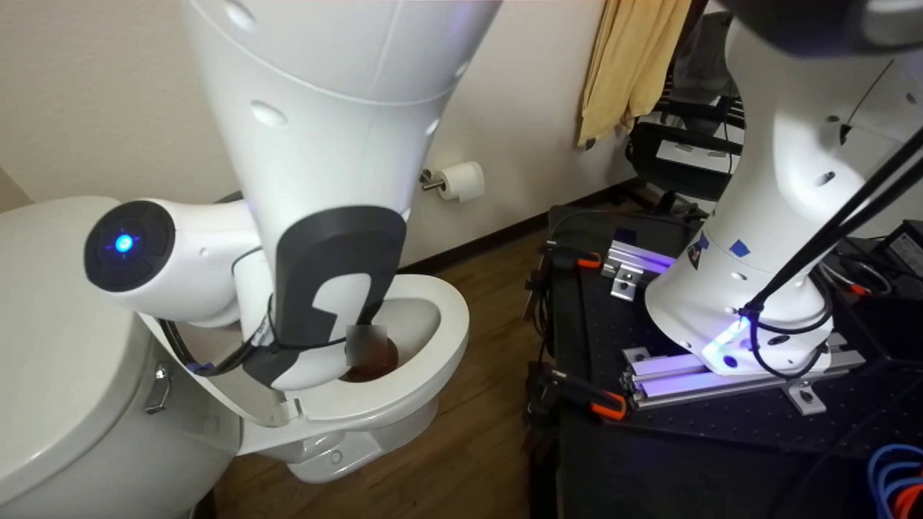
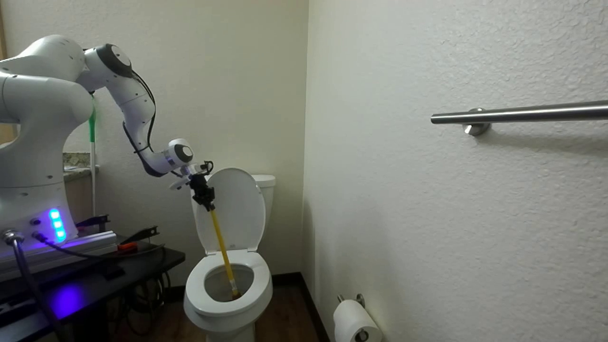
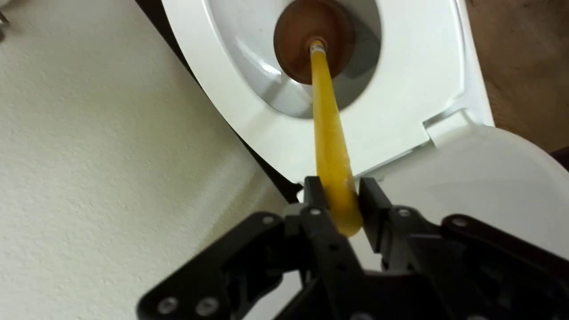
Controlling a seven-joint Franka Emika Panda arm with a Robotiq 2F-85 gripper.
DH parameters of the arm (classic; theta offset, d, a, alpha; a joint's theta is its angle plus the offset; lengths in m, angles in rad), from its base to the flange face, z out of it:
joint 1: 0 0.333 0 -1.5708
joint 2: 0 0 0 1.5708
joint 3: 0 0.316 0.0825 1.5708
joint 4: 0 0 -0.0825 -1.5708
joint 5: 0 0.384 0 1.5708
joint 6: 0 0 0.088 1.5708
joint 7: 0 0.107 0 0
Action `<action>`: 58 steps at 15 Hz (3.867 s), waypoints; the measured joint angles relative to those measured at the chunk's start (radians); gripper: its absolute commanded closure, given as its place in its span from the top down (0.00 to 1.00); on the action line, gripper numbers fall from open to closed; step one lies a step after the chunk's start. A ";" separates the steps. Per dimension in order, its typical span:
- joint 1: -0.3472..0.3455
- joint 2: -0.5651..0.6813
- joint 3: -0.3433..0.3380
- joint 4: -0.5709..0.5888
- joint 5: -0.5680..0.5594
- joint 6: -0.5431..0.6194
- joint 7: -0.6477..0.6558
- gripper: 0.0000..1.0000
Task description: Move the toilet plunger up and down in the toilet
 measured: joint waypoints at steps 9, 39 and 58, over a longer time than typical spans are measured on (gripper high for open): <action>-0.382 -0.183 0.194 -0.053 0.090 -0.104 -0.079 0.06; -1.153 -0.234 0.735 -0.127 0.392 0.239 -0.901 0.06; -1.420 -0.348 0.937 -0.104 0.406 -0.064 -0.894 0.06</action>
